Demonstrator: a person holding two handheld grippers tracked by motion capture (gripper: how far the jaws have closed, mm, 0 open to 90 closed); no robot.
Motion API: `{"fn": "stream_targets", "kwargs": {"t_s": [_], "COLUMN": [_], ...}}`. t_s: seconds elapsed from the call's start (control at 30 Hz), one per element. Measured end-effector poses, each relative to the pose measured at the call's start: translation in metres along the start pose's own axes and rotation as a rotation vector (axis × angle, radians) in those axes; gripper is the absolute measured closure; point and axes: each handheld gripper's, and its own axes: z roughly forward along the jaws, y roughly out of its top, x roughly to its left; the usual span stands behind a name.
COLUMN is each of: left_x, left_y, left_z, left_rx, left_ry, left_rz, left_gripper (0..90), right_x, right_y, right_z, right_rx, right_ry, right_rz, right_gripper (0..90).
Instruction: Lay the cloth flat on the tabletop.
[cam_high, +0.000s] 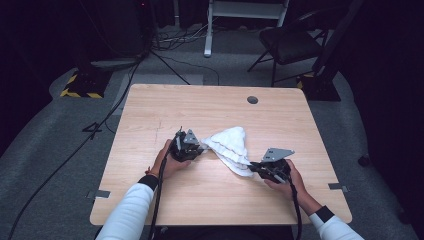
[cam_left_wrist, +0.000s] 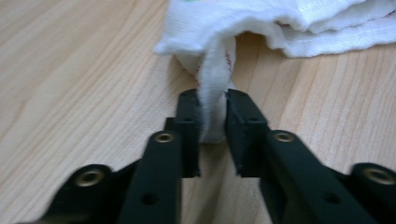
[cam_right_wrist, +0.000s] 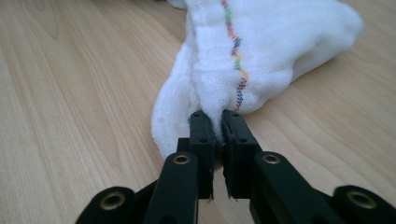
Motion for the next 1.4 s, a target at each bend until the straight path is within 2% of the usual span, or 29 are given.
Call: {"fn": "stream_targets", "kwargs": {"t_s": [0.07, 0.13, 0.3, 0.4, 0.47, 0.5, 0.57, 0.63, 0.7, 0.73, 0.77, 0.83, 0.87, 0.9, 0.97, 1.0, 1.03, 1.07, 1.17, 1.2, 1.27, 1.4], "left_x": [0.002, 0.003, 0.0, -0.006, -0.008, -0.013, -0.017, -0.031, -0.043, -0.043, -0.049, -0.063, -0.073, -0.076, -0.081, -0.081, -0.082, -0.083, -0.082, -0.081, -0.076, -0.071], "left_y": [0.003, 0.007, 0.01, 0.012, 0.013, 0.012, 0.01, 0.005, 0.002, 0.002, 0.0, -0.005, -0.009, -0.01, -0.013, -0.013, -0.014, -0.016, -0.017, -0.017, -0.017, -0.016], "left_z": [-0.01, -0.027, -0.043, -0.057, -0.06, -0.064, -0.064, -0.06, -0.056, -0.056, -0.053, -0.048, -0.044, -0.042, -0.041, -0.041, -0.041, -0.044, -0.047, -0.048, -0.05, -0.044], "left_rx": [-0.032, -0.101, -0.14, -0.17, -0.163, -0.149, -0.135, -0.061, -0.028, -0.028, -0.018, 0.027, 0.049, 0.06, 0.073, 0.073, 0.08, 0.068, 0.056, 0.047, 0.029, 0.041], "left_ry": [-0.018, -0.016, -0.014, -0.015, -0.015, -0.025, -0.04, -0.093, -0.124, -0.124, -0.145, -0.16, -0.183, -0.193, -0.202, -0.202, -0.201, -0.208, -0.191, -0.183, -0.158, -0.13], "left_rz": [-0.009, -0.009, 0.015, 0.031, 0.046, 0.069, 0.075, 0.134, 0.154, 0.154, 0.154, 0.188, 0.198, 0.192, 0.199, 0.199, 0.192, 0.178, 0.172, 0.16, 0.129, 0.118], "left_gripper": [87.0, 87.6, 87.9, 87.9, 88.0, 88.0, 87.9, 87.9, 87.8, 87.8, 87.6, 87.2, 86.2, 81.5, 78.6, 76.5, 72.3, 70.4, 67.5, 63.1, 61.3, 59.0], "right_x": [-0.004, -0.007, -0.013, -0.021, -0.023, -0.025, -0.027, -0.03, -0.034, -0.034, -0.036, -0.039, -0.039, -0.04, -0.041, -0.041, -0.042, -0.042, -0.041, -0.04, -0.037, -0.032], "right_y": [0.003, 0.005, 0.009, 0.009, 0.009, 0.007, 0.004, -0.001, -0.008, -0.008, -0.014, -0.02, -0.023, -0.026, -0.031, -0.031, -0.033, -0.033, -0.033, -0.031, -0.027, -0.021], "right_z": [-0.012, -0.02, -0.035, -0.047, -0.05, -0.054, -0.055, -0.054, -0.051, -0.051, -0.048, -0.045, -0.044, -0.042, -0.04, -0.04, -0.04, -0.041, -0.043, -0.044, -0.044, -0.047], "right_rx": [-0.043, -0.072, -0.126, -0.164, -0.169, -0.165, -0.152, -0.122, -0.081, -0.081, -0.041, -0.006, 0.009, 0.028, 0.055, 0.055, 0.066, 0.062, 0.053, 0.031, 0.027, -0.002], "right_ry": [-0.037, -0.068, -0.105, -0.133, -0.135, -0.154, -0.159, -0.166, -0.165, -0.165, -0.165, -0.162, -0.156, -0.157, -0.161, -0.161, -0.15, -0.148, -0.148, -0.141, -0.148, -0.17], "right_rz": [-0.003, -0.002, 0.012, 0.041, 0.05, 0.063, 0.079, 0.094, 0.109, 0.109, 0.113, 0.121, 0.129, 0.127, 0.136, 0.136, 0.14, 0.141, 0.135, 0.118, 0.102, 0.078], "right_gripper": [86.4, 86.7, 87.1, 87.3, 87.3, 87.3, 87.3, 87.3, 87.2, 87.2, 87.1, 86.9, 86.2, 84.3, 78.8, 78.8, 72.3, 67.9, 65.2, 60.7, 57.8, 53.2]}}
